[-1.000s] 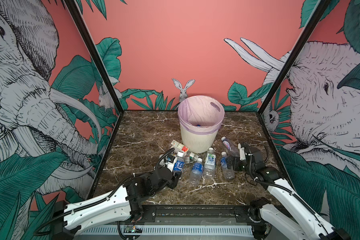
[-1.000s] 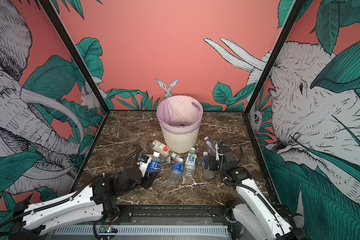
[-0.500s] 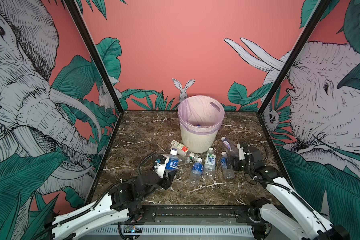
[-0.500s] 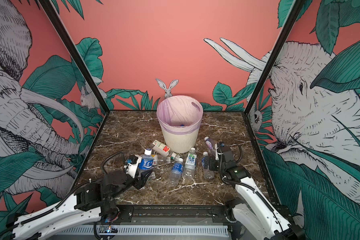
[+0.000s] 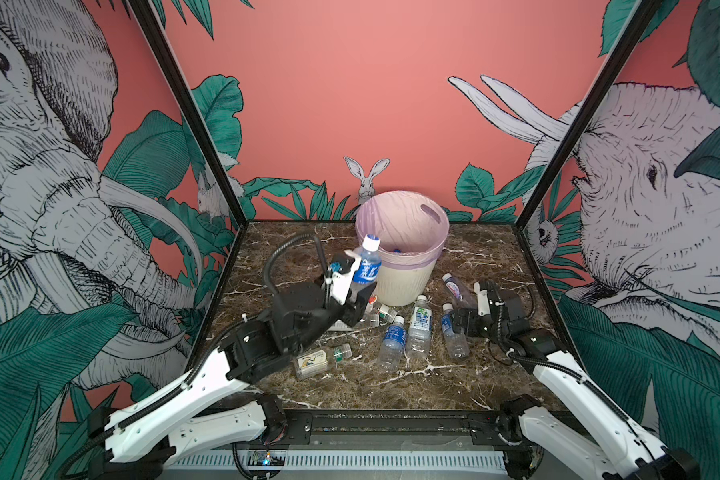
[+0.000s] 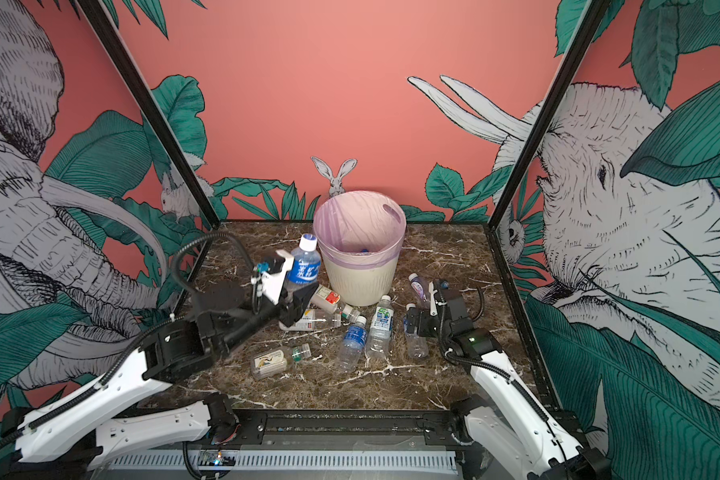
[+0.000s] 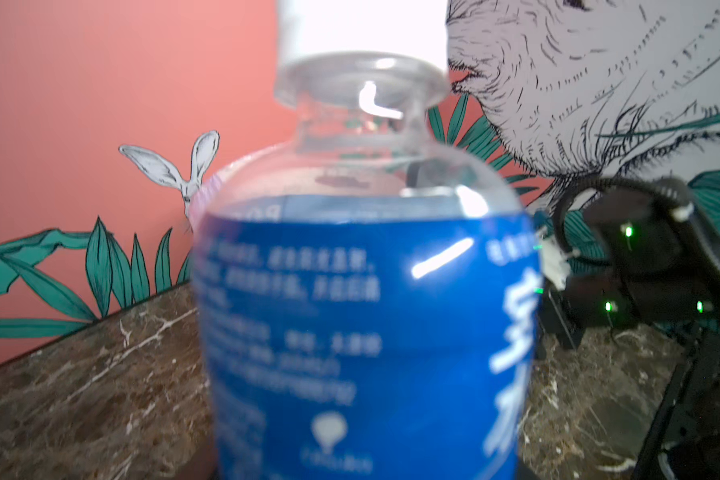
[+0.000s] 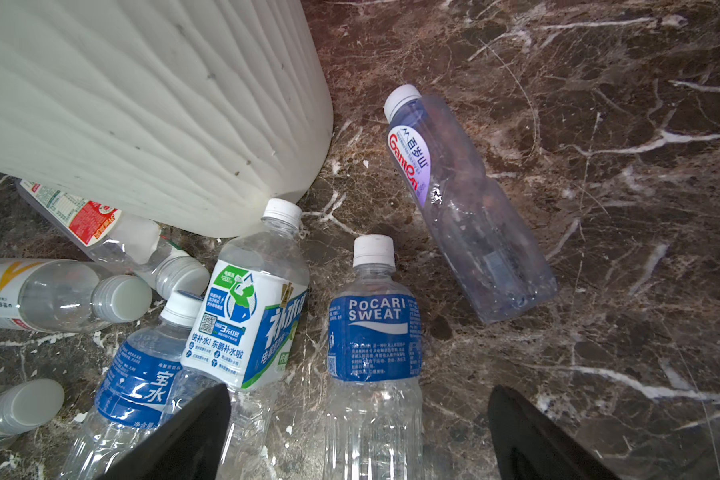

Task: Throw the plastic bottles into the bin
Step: 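Carry the blue-label bottle over the bin and release it with the left gripper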

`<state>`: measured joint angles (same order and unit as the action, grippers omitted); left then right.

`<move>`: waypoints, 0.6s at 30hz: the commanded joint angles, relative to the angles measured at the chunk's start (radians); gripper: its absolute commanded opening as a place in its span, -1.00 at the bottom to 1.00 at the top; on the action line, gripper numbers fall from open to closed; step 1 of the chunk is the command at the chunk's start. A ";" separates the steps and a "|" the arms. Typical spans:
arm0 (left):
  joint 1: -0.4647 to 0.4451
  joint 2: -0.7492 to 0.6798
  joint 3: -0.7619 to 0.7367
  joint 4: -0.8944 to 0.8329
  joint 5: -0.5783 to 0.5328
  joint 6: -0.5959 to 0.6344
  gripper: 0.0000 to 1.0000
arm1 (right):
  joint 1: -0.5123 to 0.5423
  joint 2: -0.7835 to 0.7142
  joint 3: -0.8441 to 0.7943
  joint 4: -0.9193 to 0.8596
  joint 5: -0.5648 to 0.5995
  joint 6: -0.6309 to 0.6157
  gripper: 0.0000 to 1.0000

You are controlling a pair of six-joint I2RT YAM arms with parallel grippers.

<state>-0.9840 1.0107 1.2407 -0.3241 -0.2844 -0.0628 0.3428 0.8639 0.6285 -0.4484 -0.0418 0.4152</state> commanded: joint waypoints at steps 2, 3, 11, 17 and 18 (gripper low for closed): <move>0.177 0.317 0.320 0.049 0.284 0.061 0.35 | -0.004 0.001 0.036 0.024 -0.011 -0.008 0.97; 0.214 0.402 0.411 0.032 0.338 0.042 0.55 | -0.004 0.005 0.040 0.024 -0.012 -0.007 0.97; 0.312 0.627 0.727 -0.058 0.359 -0.024 0.99 | -0.005 -0.002 0.072 0.007 -0.004 -0.006 0.98; 0.314 0.513 0.605 -0.030 0.365 -0.013 0.99 | -0.005 0.006 0.074 0.004 -0.017 -0.009 0.98; 0.314 0.486 0.576 -0.031 0.359 -0.009 0.99 | -0.005 0.007 0.072 0.004 -0.017 -0.010 0.98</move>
<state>-0.6758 1.6138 1.8603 -0.3767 0.0635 -0.0711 0.3420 0.8742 0.6861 -0.4538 -0.0475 0.4152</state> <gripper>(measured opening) 0.995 0.990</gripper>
